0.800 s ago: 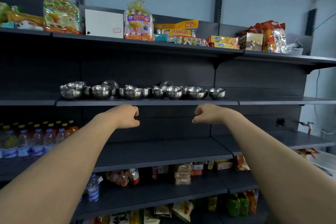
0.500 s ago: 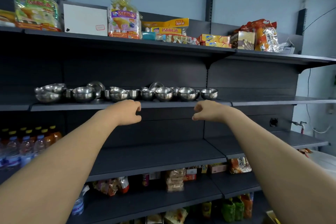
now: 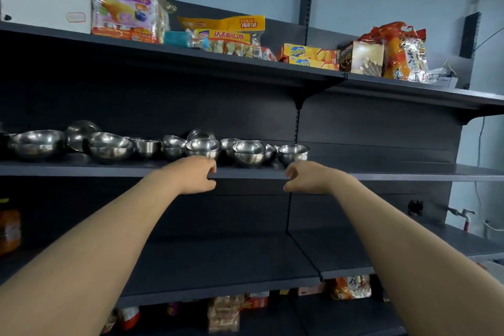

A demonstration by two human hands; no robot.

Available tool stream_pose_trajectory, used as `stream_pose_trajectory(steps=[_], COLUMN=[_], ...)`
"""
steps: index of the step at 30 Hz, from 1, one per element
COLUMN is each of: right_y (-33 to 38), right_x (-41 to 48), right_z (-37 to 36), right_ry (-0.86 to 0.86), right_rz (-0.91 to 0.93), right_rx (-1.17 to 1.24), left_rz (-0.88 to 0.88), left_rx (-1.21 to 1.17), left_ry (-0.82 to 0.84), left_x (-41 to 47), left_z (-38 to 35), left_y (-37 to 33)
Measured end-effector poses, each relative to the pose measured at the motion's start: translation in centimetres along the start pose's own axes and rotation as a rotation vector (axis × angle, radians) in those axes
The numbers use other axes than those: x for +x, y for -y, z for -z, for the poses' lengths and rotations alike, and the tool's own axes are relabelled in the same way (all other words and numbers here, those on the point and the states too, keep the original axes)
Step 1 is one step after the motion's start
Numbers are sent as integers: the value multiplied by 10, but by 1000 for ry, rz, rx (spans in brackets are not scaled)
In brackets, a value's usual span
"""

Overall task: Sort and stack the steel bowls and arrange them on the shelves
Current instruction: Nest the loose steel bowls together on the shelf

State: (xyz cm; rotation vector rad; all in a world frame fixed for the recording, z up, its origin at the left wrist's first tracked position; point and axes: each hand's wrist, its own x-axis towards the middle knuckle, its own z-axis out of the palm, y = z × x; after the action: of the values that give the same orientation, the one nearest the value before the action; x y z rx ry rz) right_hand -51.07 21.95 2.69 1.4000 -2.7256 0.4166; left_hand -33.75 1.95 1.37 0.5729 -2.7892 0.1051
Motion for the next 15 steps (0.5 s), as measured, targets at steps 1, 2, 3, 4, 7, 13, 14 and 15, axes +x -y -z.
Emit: stream_pose_trajectory(steps=[1,2,3,4,7,13,14,15], right_y=[-12,-23,-33,-43,-69,-117,-123,-130], right_x=[10,20,29,38,67,131,142,155], right_z=[3,5,7,8,8,5,6,8], right_ry=[-1,-3,-3,-2,-25,-84,-110,-137], right_rz=[9,13,19,24,16,-15,-18,-22], right_rx=[3,13,24,28,25,69,79,95], left_rz=[0,0,-1,-3,-22,-75,-89,-99], left_rx=[-5,-9,-5,3,23,38,44,45], left_ry=[2,7,13,18,16,-36,-49,-55], left_x=[13,25,37,48,84,165,180,195], left_z=[-3,-6,-8,-9,-10,-25,-28,-29], left_y=[-7,-13,-18,-23,-35,-47,-47,-47])
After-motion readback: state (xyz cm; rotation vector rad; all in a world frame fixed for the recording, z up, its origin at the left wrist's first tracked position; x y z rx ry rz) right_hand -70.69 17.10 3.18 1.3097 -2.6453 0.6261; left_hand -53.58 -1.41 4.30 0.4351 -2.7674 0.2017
